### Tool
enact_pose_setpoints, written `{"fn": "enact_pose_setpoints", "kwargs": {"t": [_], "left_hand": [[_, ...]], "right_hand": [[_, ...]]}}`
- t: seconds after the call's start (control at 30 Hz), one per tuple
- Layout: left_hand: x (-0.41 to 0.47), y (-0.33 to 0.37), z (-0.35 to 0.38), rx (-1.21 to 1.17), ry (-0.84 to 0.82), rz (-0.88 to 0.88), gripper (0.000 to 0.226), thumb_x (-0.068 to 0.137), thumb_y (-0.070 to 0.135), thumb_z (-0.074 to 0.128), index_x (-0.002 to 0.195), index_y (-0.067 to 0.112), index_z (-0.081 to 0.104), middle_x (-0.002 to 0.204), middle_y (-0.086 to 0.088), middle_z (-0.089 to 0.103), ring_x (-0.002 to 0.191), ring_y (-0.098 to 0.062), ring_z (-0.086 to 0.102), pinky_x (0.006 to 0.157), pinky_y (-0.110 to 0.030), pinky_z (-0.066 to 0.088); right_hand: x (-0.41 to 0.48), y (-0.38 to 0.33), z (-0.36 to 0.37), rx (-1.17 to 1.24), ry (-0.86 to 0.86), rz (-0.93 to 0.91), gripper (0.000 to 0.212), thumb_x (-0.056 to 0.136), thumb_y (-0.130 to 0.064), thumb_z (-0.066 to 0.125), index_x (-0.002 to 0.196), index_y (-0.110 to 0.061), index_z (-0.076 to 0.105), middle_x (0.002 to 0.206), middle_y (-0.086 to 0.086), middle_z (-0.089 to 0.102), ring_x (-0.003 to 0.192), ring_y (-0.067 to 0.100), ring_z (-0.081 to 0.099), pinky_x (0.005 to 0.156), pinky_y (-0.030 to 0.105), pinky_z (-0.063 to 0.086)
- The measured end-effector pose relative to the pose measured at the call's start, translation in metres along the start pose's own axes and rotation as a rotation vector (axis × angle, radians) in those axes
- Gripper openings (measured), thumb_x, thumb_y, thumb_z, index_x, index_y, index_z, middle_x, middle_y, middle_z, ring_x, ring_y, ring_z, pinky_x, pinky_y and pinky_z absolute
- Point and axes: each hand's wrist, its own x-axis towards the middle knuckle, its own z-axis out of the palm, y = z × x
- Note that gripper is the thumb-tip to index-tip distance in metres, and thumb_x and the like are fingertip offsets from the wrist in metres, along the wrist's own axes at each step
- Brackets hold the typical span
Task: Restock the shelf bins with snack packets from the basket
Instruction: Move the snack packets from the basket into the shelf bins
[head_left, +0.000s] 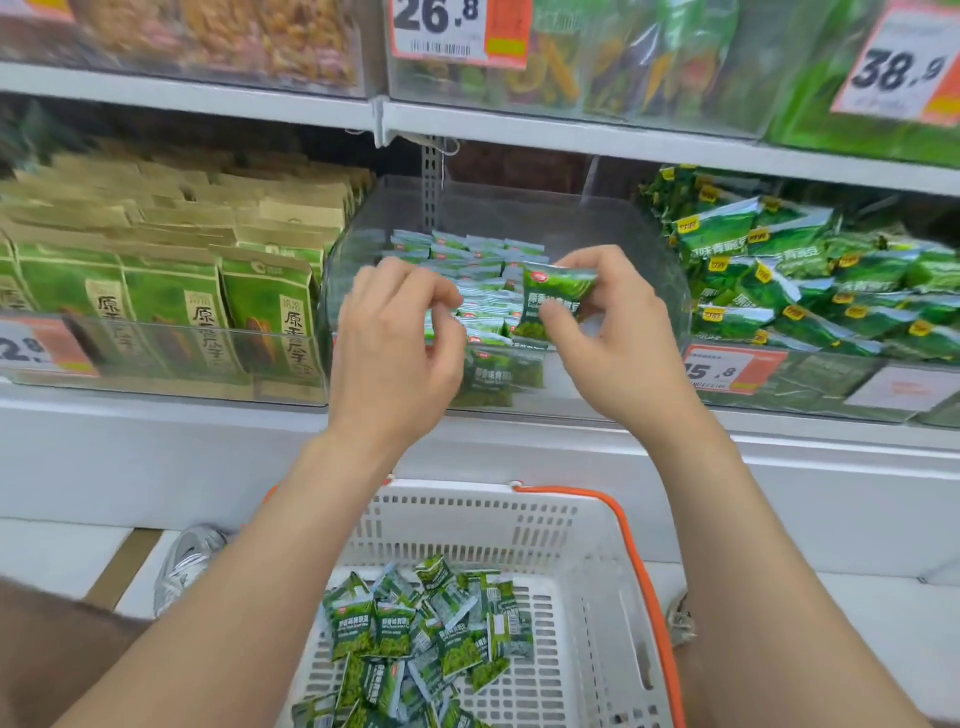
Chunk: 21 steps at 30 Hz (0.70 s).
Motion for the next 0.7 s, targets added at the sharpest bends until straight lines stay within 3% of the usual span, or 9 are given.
{"fn": "enact_pose_setpoints", "kwargs": {"t": [0.13, 0.2, 0.27, 0.33, 0.43, 0.53, 0.63, 0.7], "left_hand": [[0.039, -0.004, -0.002, 0.177, -0.38, -0.108, 0.034, 0.093, 0.01, 0.05, 0.117, 0.013, 0.073, 0.12, -0.01, 0.069, 0.113, -0.033, 0.06, 0.099, -0.046, 0.048], [0.056, -0.005, -0.001, 0.242, -0.602, -0.196, 0.03, 0.091, 0.008, 0.047, 0.111, 0.012, 0.07, 0.124, -0.019, 0.07, 0.111, -0.039, 0.064, 0.098, -0.05, 0.053], [0.066, -0.008, 0.003, 0.273, -0.774, -0.228, 0.023, 0.09, 0.007, 0.045, 0.103, 0.011, 0.063, 0.121, -0.027, 0.067, 0.107, -0.04, 0.064, 0.093, -0.053, 0.056], [0.072, -0.014, 0.01, 0.261, -0.869, -0.248, 0.032, 0.094, 0.007, 0.044, 0.116, 0.001, 0.065, 0.128, -0.026, 0.063, 0.12, -0.04, 0.059, 0.098, -0.052, 0.054], [0.073, -0.02, 0.019, 0.212, -0.922, -0.266, 0.04, 0.097, 0.015, 0.039, 0.124, 0.001, 0.066, 0.134, -0.02, 0.064, 0.126, -0.035, 0.057, 0.105, -0.048, 0.049], [0.07, -0.024, 0.023, 0.197, -0.901, -0.244, 0.049, 0.086, 0.031, 0.031, 0.101, 0.004, 0.068, 0.107, -0.017, 0.071, 0.1, -0.034, 0.064, 0.095, -0.053, 0.057], [0.07, -0.027, 0.025, 0.224, -0.931, -0.21, 0.04, 0.085, 0.033, 0.029, 0.075, 0.008, 0.059, 0.077, -0.012, 0.065, 0.078, -0.034, 0.063, 0.078, -0.055, 0.058], [0.072, -0.03, 0.024, 0.24, -0.95, -0.221, 0.034, 0.09, 0.027, 0.034, 0.071, 0.01, 0.056, 0.072, -0.01, 0.061, 0.074, -0.034, 0.06, 0.076, -0.052, 0.058]], "right_hand": [[0.019, 0.02, 0.006, -0.207, -0.077, 0.078, 0.024, 0.095, -0.028, 0.069, 0.118, -0.029, 0.064, 0.077, -0.004, 0.061, 0.097, 0.03, 0.061, 0.077, 0.03, 0.035], [0.029, 0.023, 0.007, -0.23, -0.154, 0.166, 0.022, 0.093, -0.027, 0.074, 0.114, -0.028, 0.069, 0.082, -0.007, 0.06, 0.115, 0.032, 0.055, 0.081, 0.029, 0.036], [0.041, 0.024, 0.006, -0.221, -0.221, 0.258, 0.018, 0.088, -0.026, 0.08, 0.103, -0.029, 0.069, 0.098, 0.003, 0.065, 0.123, 0.029, 0.052, 0.078, 0.028, 0.042], [0.051, 0.022, 0.008, -0.25, -0.283, 0.309, 0.02, 0.083, -0.025, 0.086, 0.095, -0.027, 0.07, 0.116, 0.011, 0.063, 0.125, 0.026, 0.053, 0.079, 0.032, 0.052], [0.06, 0.018, 0.014, -0.302, -0.339, 0.347, 0.024, 0.075, -0.02, 0.092, 0.092, -0.022, 0.076, 0.114, 0.012, 0.06, 0.107, 0.016, 0.061, 0.081, 0.037, 0.062], [0.064, 0.017, 0.019, -0.318, -0.365, 0.386, 0.024, 0.071, -0.017, 0.094, 0.086, -0.02, 0.076, 0.115, 0.011, 0.058, 0.076, 0.01, 0.067, 0.069, 0.035, 0.065], [0.066, 0.016, 0.02, -0.355, -0.365, 0.421, 0.024, 0.072, -0.017, 0.093, 0.088, -0.017, 0.076, 0.11, 0.012, 0.059, 0.071, 0.015, 0.07, 0.073, 0.037, 0.065], [0.066, 0.015, 0.02, -0.328, -0.383, 0.485, 0.03, 0.075, -0.019, 0.093, 0.097, -0.012, 0.074, 0.099, 0.01, 0.054, 0.065, 0.02, 0.072, 0.069, 0.041, 0.066]]}}
